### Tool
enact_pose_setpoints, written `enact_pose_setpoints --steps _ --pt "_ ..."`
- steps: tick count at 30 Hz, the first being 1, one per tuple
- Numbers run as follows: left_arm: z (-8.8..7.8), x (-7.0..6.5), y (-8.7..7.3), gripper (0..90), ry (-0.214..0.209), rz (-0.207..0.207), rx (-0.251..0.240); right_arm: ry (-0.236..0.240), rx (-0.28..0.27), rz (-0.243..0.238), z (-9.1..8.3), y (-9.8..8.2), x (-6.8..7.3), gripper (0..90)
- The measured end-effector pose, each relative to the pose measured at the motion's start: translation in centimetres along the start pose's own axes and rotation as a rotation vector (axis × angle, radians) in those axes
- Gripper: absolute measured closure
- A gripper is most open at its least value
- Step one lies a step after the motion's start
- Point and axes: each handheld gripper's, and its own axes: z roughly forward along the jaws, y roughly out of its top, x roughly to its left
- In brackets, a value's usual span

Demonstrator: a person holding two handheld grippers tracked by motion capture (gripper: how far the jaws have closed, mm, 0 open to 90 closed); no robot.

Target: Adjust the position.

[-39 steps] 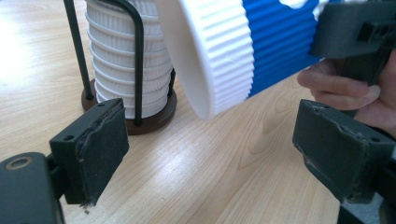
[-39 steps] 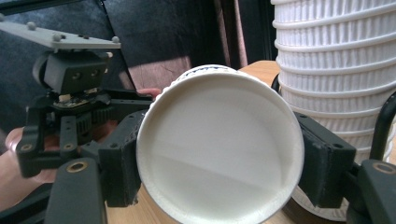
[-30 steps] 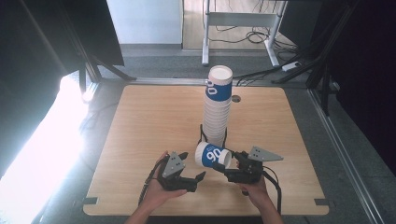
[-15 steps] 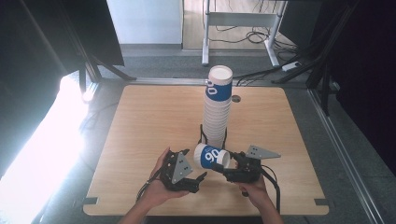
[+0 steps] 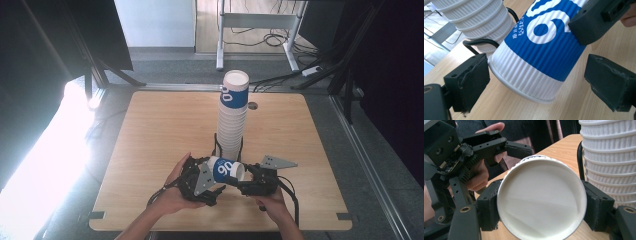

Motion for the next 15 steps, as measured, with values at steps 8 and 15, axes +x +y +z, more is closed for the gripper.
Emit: enact_pose_setpoints --steps 8,15 --pt "0.4 0.0 0.5 5.8 0.016 0.057 0.014 0.004 0.021 0.007 0.3 0.1 0.1 27.8" --pt "1.2 -0.3 0.8 5.3 0.001 0.101 0.031 0.005 0.037 0.017 0.6 0.1 0.0 27.8"
